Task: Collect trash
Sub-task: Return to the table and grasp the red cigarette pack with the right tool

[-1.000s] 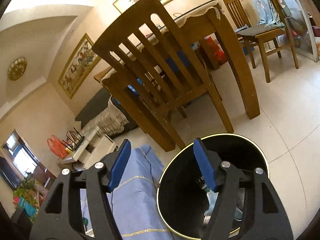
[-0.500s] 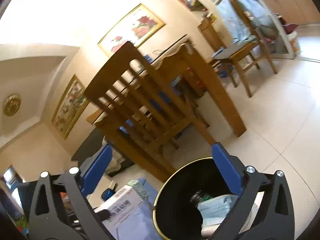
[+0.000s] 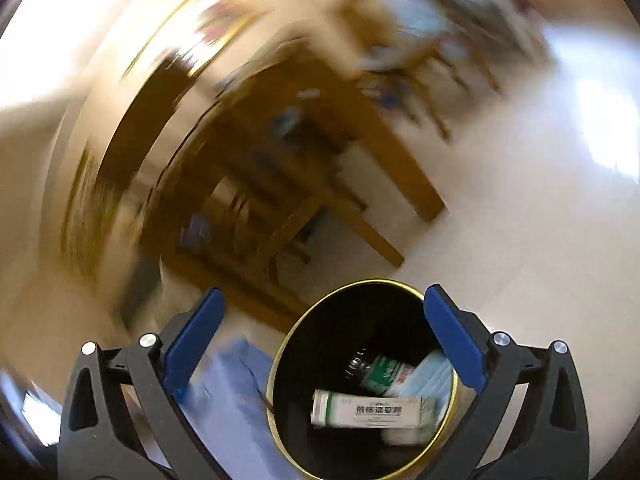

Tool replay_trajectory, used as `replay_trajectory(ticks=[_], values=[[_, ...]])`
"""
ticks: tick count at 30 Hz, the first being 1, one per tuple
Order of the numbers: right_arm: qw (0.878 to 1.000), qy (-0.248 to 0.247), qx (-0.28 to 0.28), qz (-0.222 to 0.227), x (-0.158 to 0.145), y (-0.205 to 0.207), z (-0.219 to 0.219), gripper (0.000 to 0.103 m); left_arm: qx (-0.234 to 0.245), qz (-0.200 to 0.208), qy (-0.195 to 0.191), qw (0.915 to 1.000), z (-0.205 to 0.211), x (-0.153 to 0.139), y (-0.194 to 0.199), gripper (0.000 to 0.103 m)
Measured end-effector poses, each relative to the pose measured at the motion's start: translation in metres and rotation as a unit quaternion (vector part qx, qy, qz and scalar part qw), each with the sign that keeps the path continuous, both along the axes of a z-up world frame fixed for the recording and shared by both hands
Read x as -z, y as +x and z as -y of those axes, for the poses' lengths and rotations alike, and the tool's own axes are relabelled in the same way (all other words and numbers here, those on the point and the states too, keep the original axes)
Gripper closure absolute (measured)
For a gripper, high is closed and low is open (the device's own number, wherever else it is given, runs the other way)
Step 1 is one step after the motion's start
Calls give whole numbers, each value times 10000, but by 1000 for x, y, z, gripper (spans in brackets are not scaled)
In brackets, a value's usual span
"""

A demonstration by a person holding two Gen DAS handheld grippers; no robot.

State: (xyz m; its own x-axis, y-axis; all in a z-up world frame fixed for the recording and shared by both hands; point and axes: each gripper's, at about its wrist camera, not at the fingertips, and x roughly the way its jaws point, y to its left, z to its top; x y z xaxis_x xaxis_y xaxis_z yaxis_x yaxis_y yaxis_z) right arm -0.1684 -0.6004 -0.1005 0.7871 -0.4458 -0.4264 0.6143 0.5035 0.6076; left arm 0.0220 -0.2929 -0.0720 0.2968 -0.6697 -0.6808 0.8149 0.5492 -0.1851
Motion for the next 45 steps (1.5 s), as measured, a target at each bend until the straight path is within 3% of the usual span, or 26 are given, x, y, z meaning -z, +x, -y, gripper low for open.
replay_trajectory(ticks=[1,3,5,7,10,13,16,17,20,24,28,31,33,36,39,40,42,43,45], values=[[9974,-558,-381,-262,-12,16,-17,4,-186,-21,-69,9998,-18,-1,2,7],[9743,-1832,-953,-896,-35,51,-71,4,-604,-18,-111,9981,-62,-3,7,7],[9536,-2473,-1159,-1264,-42,72,-112,4,-1066,46,2,9943,-104,-2,11,7],[9337,-2875,-1371,-1634,-40,92,-147,4,-1389,236,354,9894,-136,2,13,7],[9304,-2290,-2042,-2005,-18,112,-173,5,-2018,864,834,9720,-185,-2,11,7],[9332,-1789,-2341,-2056,-10,118,-199,5,-2579,1122,876,9556,-235,-9,11,7],[9277,-1725,-2547,-2117,-30,128,-241,5,-3158,1185,861,9374,-287,-12,17,7],[9237,-1780,-2876,-1802,-48,129,-263,5,-3258,1168,829,9345,-295,-13,19,7],[9072,-2161,-3444,-1082,-83,122,-315,5,-3464,1030,674,9300,-323,-11,20,7],[8701,-1637,-4204,-1983,-43,169,-353,5,-3465,865,490,9328,-340,-7,14,7],[8655,-1738,-4280,-1937,-28,174,-383,6,-3366,862,572,9360,-346,2,8,7],[8346,-1984,-4713,-2049,-27,181,-405,6,-3304,684,456,9402,-354,10,10,7],[8037,-2263,-5120,-2018,-22,189,-422,6,-3271,625,389,9421,-356,13,9,7],[7355,-3248,-5491,-2280,-9,194,-446,6,-3212,573,387,9445,-359,19,9,7],[6687,-3704,-5958,-2463,0,201,-453,6,-3213,504,374,9449,-362,25,10,7],[6570,-3742,-6039,-2523,4,205,-452,6,-3226,454,358,9448,-364,28,12,7],[6176,-3489,-6485,-2762,12,223,-449,6,-3251,317,304,9447,-366,33,15,7],[6060,-3418,-6593,-2852,17,229,-447,6,-3265,274,287,9444,-367,35,17,7],[5688,-3505,-6737,-3160,33,243,-450,6,-3275,269,292,9440,-368,36,17,7]])
